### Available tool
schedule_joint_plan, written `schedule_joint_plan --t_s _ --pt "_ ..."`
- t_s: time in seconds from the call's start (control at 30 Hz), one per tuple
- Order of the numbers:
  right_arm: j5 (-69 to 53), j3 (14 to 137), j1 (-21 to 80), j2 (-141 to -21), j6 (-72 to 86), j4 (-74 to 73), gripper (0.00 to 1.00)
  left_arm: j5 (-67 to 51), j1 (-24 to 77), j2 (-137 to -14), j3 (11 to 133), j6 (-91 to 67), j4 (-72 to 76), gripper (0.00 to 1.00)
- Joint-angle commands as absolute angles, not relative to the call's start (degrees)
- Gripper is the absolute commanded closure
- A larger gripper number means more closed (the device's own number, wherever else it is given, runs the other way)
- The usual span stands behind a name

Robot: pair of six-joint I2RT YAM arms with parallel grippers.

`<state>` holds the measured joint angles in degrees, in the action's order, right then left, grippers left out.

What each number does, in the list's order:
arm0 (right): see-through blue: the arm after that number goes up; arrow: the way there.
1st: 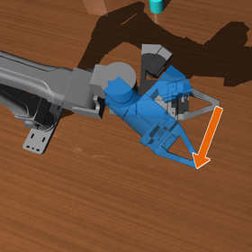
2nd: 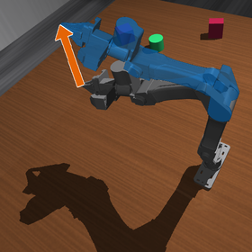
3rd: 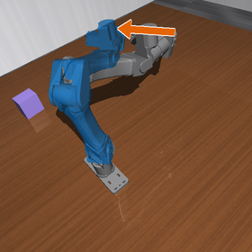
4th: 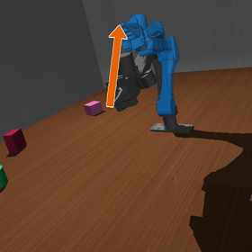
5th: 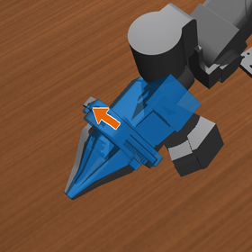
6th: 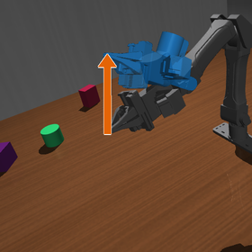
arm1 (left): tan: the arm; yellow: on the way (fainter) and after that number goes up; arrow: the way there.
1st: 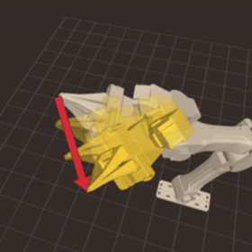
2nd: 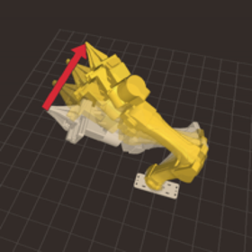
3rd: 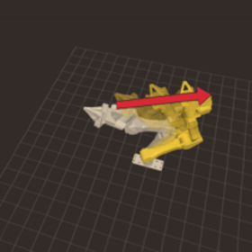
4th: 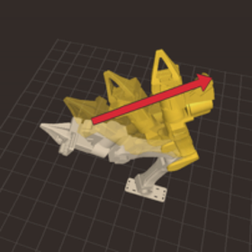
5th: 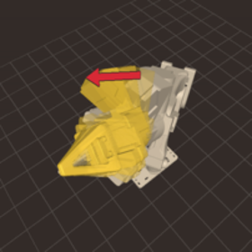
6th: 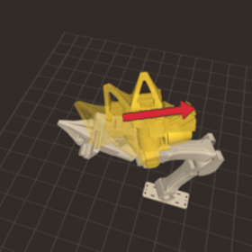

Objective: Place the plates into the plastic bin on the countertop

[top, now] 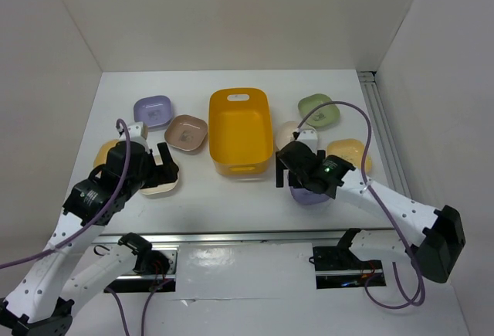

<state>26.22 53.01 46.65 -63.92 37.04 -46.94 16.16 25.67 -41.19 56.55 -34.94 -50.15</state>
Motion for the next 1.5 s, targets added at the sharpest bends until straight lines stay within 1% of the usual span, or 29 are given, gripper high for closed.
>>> schedule_joint_plan --t_s 0.0,0.2,0.33,0.53,0.67,0.73,0.8,0.83,0.87,0.93,0.97,1.0,1.03,1.07,1.1,1.13,1.17,1.23,1.27,1.33,1.37,1.4,1.47 --pt "25.4 52.1 45.5 -65.2 38.0 -38.2 0.01 15.6 26.6 -41.6 56.3 -35.0 -49.0 0.00" --pt "20.4 45.8 43.4 -68.6 38.0 -30.4 0.01 15.6 27.2 -41.1 56.3 -35.0 -49.0 0.00" --pt "19.9 43.3 42.9 -72.9 38.0 -28.5 0.02 15.6 27.7 -40.5 56.3 -35.0 -48.5 0.00" --pt "19.2 39.0 42.9 -73.7 40.6 -24.6 0.03 15.6 28.2 -40.0 56.3 -35.0 -48.5 0.00" --pt "19.2 36.9 42.3 -74.3 41.1 -23.6 0.06 15.6 28.2 -40.0 56.3 -35.0 -48.5 0.00" --pt "19.2 36.3 42.3 -74.3 41.7 -22.9 0.11 15.0 28.8 -39.5 56.3 -35.0 -48.5 0.00" --pt "19.2 35.5 42.3 -75.0 41.7 -22.2 0.13 15.0 28.8 -39.5 56.3 -35.0 -48.5 0.00" --pt "19.2 34.8 42.3 -75.5 41.7 -21.5 0.18 15.0 28.8 -39.5 56.3 -35.0 -48.5 0.00" --pt "18.6 34.1 42.3 -75.5 41.7 -21.5 0.19 15.0 28.8 -39.5 56.3 -35.0 -48.0 0.00" --pt "17.8 33.3 42.3 -76.1 41.7 -20.2 0.24 15.0 28.8 -39.5 55.8 -35.0 -48.0 0.00" --pt "17.1 32.7 42.3 -76.1 42.2 -19.6 0.30 15.0 28.8 -39.5 55.8 -35.0 -48.0 0.00" --pt "17.1 32.7 42.3 -76.1 42.2 -19.1 0.32 15.0 28.8 -38.9 55.8 -35.0 -48.0 0.00" --pt "17.1 32.0 42.3 -76.1 42.2 -19.1 0.32 15.0 28.8 -38.9 55.8 -35.0 -48.0 0.00" --pt "17.1 32.0 42.8 -76.1 42.7 -19.1 0.42 14.4 28.8 -38.9 55.8 -34.4 -48.0 0.00" --pt "17.1 31.3 42.8 -76.1 42.7 -19.1 0.46 14.4 29.4 -38.9 55.8 -34.4 -48.0 0.00" --pt "16.6 30.6 43.6 -76.1 42.7 -18.5 0.49 14.4 29.4 -38.9 55.8 -34.4 -48.0 0.00" --pt "16.6 30.6 44.2 -75.6 43.4 -18.5 0.49 14.4 29.4 -38.9 55.8 -34.4 -48.0 0.00" --pt "16.6 30.1 45.0 -74.9 44.2 -18.5 0.60 14.4 29.4 -38.9 55.8 -34.4 -48.0 0.00" --pt "17.1 29.5 45.0 -74.9 44.2 -19.0 0.60 14.4 29.4 -38.9 55.8 -34.4 -48.0 0.00" --pt "17.1 29.5 46.8 -73.8 45.5 -19.0 0.68 14.4 29.4 -38.4 55.8 -34.4 -48.0 0.00" --pt "17.7 29.5 47.5 -73.8 46.0 -19.6 0.77 14.4 29.4 -38.4 55.8 -34.4 -48.0 0.00" --pt "18.3 29.5 48.9 -73.3 47.2 -20.4 0.81 14.4 29.4 -38.4 55.8 -34.4 -48.0 0.00" --pt "19.2 29.5 50.7 -72.7 48.6 -22.6 0.95 14.4 29.4 -38.4 55.8 -34.4 -48.0 0.00"
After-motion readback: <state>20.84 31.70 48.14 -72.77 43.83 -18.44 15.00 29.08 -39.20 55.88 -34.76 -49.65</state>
